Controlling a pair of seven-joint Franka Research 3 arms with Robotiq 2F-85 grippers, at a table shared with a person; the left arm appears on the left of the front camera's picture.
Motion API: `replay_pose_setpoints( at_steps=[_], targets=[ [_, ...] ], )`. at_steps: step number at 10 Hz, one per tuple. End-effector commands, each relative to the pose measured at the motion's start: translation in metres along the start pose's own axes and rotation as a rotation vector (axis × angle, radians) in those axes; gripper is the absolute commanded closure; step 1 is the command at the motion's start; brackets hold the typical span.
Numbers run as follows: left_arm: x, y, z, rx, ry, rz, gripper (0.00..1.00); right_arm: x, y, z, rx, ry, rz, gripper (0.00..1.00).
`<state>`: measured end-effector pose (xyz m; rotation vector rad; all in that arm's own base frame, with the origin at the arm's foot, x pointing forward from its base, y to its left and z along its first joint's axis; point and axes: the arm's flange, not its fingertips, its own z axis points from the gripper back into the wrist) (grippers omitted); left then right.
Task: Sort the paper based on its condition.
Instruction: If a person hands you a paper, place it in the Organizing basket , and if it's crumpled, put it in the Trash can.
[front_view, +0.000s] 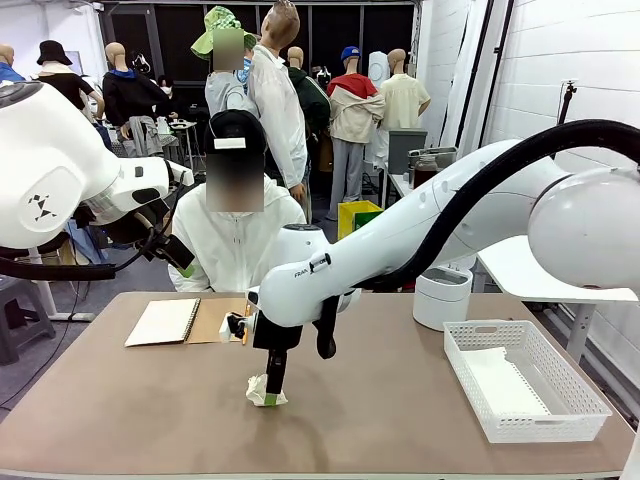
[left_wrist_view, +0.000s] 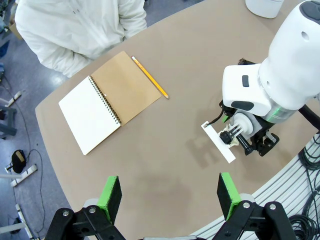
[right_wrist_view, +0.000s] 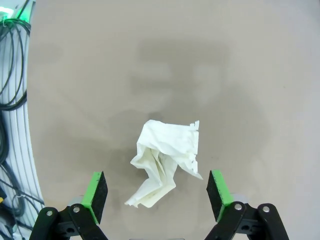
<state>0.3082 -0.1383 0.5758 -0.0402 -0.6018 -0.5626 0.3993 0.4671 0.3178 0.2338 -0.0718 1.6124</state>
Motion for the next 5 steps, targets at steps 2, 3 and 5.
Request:
replay_pose_setpoints(
  at_steps=[2,3,5],
  targets=[
    [-0.001,0.001,0.0,-0.001,0.0,0.001,0.0,0.006,-0.006,-0.008,0.032,0.032,0.036,0.0],
    [-0.001,0.001,0.0,-0.001,0.0,0.001,0.0,0.007,-0.007,-0.011,0.042,0.037,0.04,0.0],
    [-0.001,0.001,0.0,-0.001,0.0,0.001,0.0,0.01,-0.009,-0.015,0.056,0.053,0.053,0.0]
  ],
)
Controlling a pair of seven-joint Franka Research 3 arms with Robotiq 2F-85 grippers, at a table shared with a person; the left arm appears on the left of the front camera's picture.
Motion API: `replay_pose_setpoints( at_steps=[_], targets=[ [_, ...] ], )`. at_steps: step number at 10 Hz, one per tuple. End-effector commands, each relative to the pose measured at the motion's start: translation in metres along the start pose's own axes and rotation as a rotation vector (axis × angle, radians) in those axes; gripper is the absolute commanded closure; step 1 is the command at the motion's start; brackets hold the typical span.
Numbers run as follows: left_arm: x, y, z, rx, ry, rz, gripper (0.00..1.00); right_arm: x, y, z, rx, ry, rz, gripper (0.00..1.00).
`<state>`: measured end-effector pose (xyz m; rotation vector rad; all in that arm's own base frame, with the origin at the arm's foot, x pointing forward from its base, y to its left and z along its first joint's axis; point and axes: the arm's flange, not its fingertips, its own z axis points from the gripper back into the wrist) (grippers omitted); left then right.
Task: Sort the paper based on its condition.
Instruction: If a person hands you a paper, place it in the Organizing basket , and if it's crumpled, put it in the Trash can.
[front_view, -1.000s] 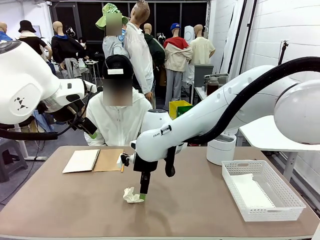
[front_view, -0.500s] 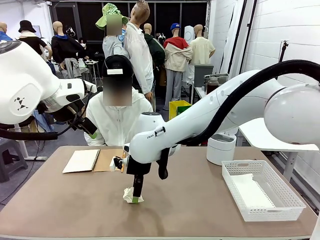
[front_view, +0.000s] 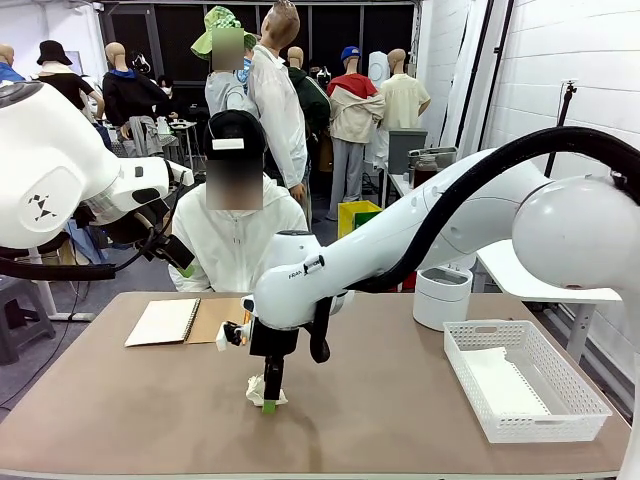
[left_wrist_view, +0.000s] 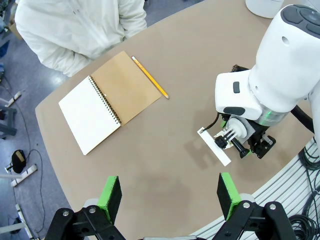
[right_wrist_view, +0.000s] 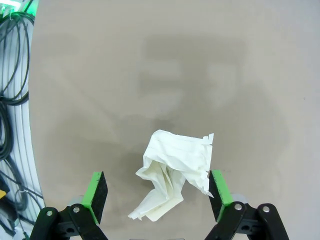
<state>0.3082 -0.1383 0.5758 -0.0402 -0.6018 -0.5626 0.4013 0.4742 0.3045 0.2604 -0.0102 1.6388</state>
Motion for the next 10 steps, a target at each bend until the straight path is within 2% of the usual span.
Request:
replay_pose_setpoints(
  at_steps=[1,4,7,8,10],
  targets=[
    [-0.0008,0.0008,0.0001,-0.001,0.0,0.001,0.0,0.0058,-0.0074,-0.0022,0.008,0.039,0.027,0.0],
    [-0.0008,0.0008,0.0001,-0.001,0.0,0.001,0.0,0.0062,-0.013,-0.0076,0.027,0.048,0.017,0.0],
    [-0.0008,0.0008,0.0001,-0.001,0.0,0.001,0.0,0.0075,-0.0146,-0.0088,0.027,0.048,0.02,0.44],
    [-0.0008,0.0008,0.0001,-0.001,0.0,0.001,0.0,0.0067,-0.0148,-0.008,0.032,0.054,0.015,0.47],
    [-0.0008,0.0008,0.0001,-0.001,0.0,0.001,0.0,0.0071,-0.0154,-0.0081,0.042,0.059,0.01,0.81]
  ],
)
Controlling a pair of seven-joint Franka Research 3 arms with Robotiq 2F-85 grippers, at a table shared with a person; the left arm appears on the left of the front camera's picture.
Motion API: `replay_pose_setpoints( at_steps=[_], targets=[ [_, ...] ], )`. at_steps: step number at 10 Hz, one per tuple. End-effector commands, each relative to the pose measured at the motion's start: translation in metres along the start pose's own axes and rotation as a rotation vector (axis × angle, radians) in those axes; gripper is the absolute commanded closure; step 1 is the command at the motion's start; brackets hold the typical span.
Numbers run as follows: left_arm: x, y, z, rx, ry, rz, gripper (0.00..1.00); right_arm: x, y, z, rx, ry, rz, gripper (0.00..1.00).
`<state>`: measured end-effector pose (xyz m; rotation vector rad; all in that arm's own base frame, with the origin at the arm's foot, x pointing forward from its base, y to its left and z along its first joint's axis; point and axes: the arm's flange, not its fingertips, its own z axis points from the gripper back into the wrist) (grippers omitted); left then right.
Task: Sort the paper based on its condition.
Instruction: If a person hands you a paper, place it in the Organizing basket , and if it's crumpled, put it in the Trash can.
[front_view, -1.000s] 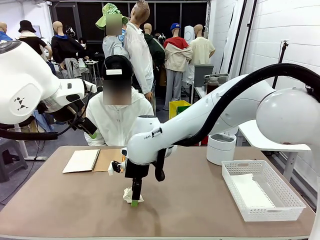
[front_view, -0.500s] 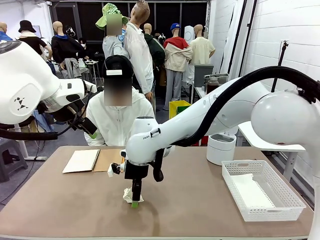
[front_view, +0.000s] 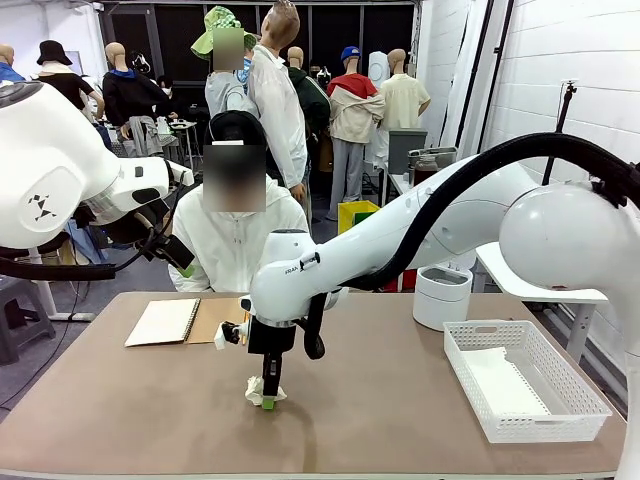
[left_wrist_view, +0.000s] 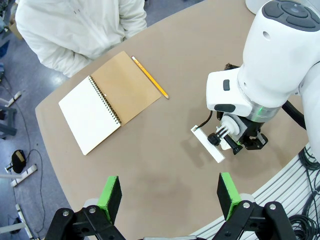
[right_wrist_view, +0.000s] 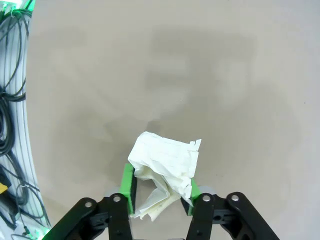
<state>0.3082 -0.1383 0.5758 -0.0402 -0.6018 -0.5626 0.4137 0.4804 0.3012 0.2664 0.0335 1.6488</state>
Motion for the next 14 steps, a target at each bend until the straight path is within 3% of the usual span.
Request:
replay_pose_setpoints(
  at_steps=[1,5,7,11,14],
  targets=[
    [-0.001,0.001,0.0,-0.001,0.0,0.001,0.0,0.002,-0.003,-0.006,0.011,0.036,0.003,0.98],
    [-0.001,0.001,0.0,-0.001,0.0,0.001,0.0,0.0,-0.001,0.009,-0.001,0.018,0.003,1.0],
    [-0.001,0.001,0.0,-0.001,0.0,0.001,0.0,-0.015,0.007,0.064,-0.024,-0.016,-0.05,1.0],
    [-0.001,0.001,0.0,-0.001,0.0,0.001,0.0,-0.087,0.027,0.18,-0.106,-0.015,-0.199,1.0],
    [-0.001,0.001,0.0,-0.001,0.0,0.001,0.0,-0.151,0.015,0.224,-0.197,0.067,-0.377,1.0]
  ],
)
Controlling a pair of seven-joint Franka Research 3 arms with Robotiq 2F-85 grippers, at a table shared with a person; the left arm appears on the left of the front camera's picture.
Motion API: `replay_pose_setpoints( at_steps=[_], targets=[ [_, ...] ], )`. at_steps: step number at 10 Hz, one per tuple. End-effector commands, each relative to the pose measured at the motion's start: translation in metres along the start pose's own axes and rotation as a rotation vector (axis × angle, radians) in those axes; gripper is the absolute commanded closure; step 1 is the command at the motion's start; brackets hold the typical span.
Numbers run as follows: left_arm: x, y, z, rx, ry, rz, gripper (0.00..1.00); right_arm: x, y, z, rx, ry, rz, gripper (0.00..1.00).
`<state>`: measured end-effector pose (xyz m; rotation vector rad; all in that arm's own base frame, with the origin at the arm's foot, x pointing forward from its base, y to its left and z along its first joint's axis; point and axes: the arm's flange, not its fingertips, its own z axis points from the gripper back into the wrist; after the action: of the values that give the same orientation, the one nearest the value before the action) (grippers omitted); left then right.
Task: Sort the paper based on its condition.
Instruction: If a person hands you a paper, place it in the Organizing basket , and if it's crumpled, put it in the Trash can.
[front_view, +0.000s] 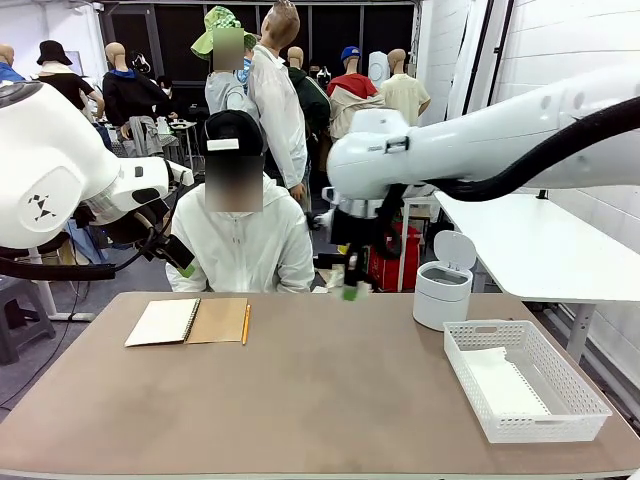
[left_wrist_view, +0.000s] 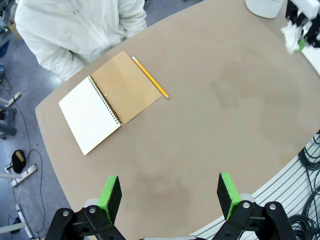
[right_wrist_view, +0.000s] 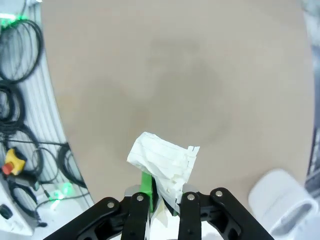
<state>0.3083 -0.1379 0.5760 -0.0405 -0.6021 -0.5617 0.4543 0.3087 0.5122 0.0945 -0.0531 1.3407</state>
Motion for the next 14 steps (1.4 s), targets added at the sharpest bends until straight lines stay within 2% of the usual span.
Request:
replay_pose_setpoints(
  at_steps=[1,3,4,8,10,14],
  targets=[
    [-0.001,0.0,0.0,-0.001,0.0,0.0,0.0,-0.026,-0.013,-0.008,-0.038,0.042,-0.106,1.0],
    [-0.001,0.0,0.0,-0.001,0.0,0.0,0.0,-0.033,-0.016,-0.004,-0.055,0.011,-0.136,1.0],
    [-0.001,0.0,0.0,-0.001,0.0,0.0,0.0,-0.034,-0.025,0.002,-0.03,0.031,-0.09,1.0],
    [-0.001,0.0,0.0,-0.001,0.0,0.0,0.0,-0.034,-0.025,0.002,-0.032,0.027,-0.101,1.0],
    [-0.001,0.0,0.0,-0.001,0.0,0.0,0.0,-0.057,-0.065,0.002,-0.231,0.091,-0.308,1.0],
    [-0.001,0.0,0.0,-0.001,0.0,0.0,0.0,-0.107,-0.126,-0.01,-0.309,0.112,-0.466,1.0]
  ],
)
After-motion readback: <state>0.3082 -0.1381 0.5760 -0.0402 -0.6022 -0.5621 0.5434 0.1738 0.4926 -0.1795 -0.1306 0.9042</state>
